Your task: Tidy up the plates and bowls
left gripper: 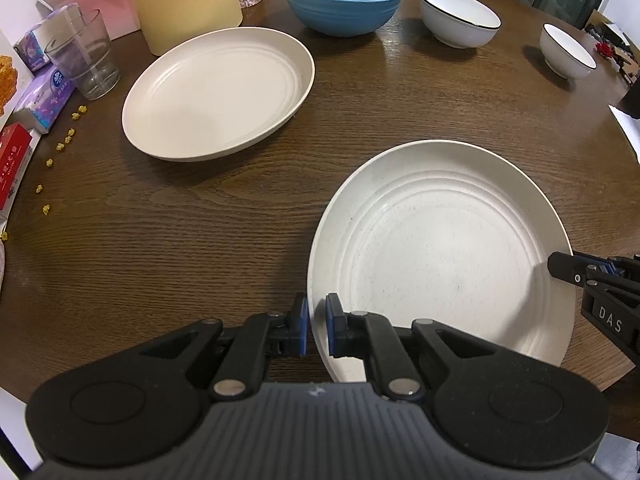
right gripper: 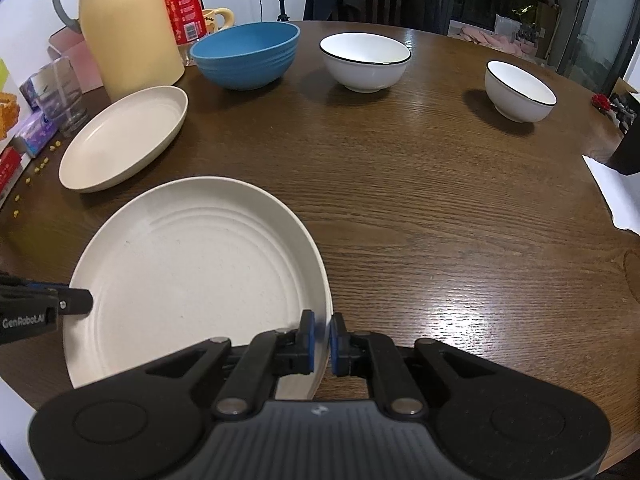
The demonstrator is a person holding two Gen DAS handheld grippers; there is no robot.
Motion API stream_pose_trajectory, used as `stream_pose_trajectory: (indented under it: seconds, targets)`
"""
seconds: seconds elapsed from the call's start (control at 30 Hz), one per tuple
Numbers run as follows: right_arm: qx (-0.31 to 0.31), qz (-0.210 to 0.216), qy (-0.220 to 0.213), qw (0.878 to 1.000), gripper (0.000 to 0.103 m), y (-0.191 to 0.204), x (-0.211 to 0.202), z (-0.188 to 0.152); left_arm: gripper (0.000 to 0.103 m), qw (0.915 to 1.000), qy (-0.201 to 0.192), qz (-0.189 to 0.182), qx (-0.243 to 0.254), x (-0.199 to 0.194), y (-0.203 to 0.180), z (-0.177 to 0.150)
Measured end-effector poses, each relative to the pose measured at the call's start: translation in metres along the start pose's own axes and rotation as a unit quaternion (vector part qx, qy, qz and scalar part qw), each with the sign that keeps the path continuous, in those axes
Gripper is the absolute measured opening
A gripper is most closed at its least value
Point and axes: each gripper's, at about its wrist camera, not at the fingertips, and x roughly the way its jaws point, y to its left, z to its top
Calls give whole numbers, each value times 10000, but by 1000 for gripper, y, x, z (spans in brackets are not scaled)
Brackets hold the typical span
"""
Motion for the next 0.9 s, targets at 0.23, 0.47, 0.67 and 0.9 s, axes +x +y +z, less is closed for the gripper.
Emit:
stream_pose_trajectory:
  seconds: [0.23,0.47,0.67,0.9]
  targets:
    - [-168,-154,66,9997,9,7,3,1,9,10000,17,12,2,1,-1,0]
    - [-260,-235,117,9993,9,11,6,4,9,10000,43,48,5,4,-1,0]
    - [-327,-305,163,9989,9,15,8,6,9,9999,93,118,29,6,-3,-1]
    - [-346,-334,207,9986,9,17,11,6,9,9998,107,154,29,7,-4,-1]
